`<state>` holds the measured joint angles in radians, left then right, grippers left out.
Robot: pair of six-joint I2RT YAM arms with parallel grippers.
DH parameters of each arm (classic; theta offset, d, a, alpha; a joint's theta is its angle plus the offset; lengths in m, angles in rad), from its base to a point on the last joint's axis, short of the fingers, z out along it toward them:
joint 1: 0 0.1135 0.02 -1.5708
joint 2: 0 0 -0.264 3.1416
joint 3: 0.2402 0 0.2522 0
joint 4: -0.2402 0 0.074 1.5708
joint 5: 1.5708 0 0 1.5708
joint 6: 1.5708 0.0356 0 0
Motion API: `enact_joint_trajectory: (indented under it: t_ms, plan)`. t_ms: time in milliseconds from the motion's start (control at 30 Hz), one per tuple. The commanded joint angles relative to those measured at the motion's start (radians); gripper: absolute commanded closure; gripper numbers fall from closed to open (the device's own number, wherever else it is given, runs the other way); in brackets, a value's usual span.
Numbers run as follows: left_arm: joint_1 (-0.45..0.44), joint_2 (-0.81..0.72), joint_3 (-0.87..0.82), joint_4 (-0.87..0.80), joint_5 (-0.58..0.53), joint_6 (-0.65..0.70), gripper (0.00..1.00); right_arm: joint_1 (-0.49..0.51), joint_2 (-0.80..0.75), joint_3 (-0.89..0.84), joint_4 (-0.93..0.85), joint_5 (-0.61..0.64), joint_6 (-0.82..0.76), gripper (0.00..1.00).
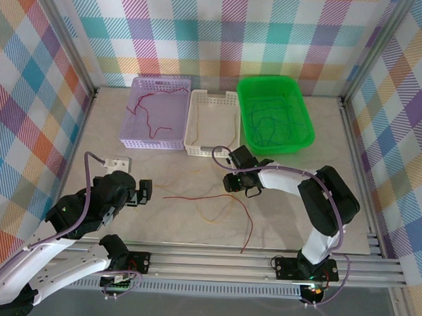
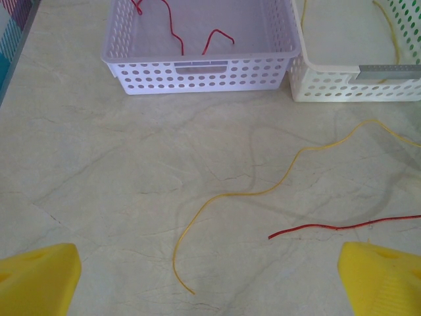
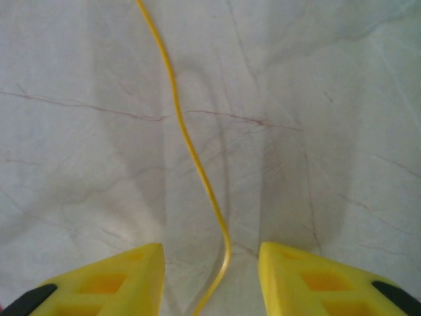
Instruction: Untangle the cables
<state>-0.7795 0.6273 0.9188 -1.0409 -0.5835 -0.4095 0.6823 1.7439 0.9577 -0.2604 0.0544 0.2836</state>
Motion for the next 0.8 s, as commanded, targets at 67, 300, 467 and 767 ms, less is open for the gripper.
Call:
enact_joint_trajectory:
  t_ms: [67,300,467,767]
  plan:
    - [0.009,0.003,-0.009,0.015,0.008,0.013,0.0,0.006,0.036,0.024,0.024,0.046,0.008,0.64]
    - [0.009,0.007,-0.01,0.015,0.008,0.012,0.0,0.006,0.075,0.024,0.049,0.042,0.005,0.75]
    - [0.009,0.006,-0.009,0.015,0.008,0.012,0.0,0.006,0.095,0.018,0.067,0.027,0.004,0.89]
    - [0.009,0.008,-0.009,0.017,0.009,0.013,0.0,0.006,-0.012,-0.009,0.06,0.004,-0.001,1.0]
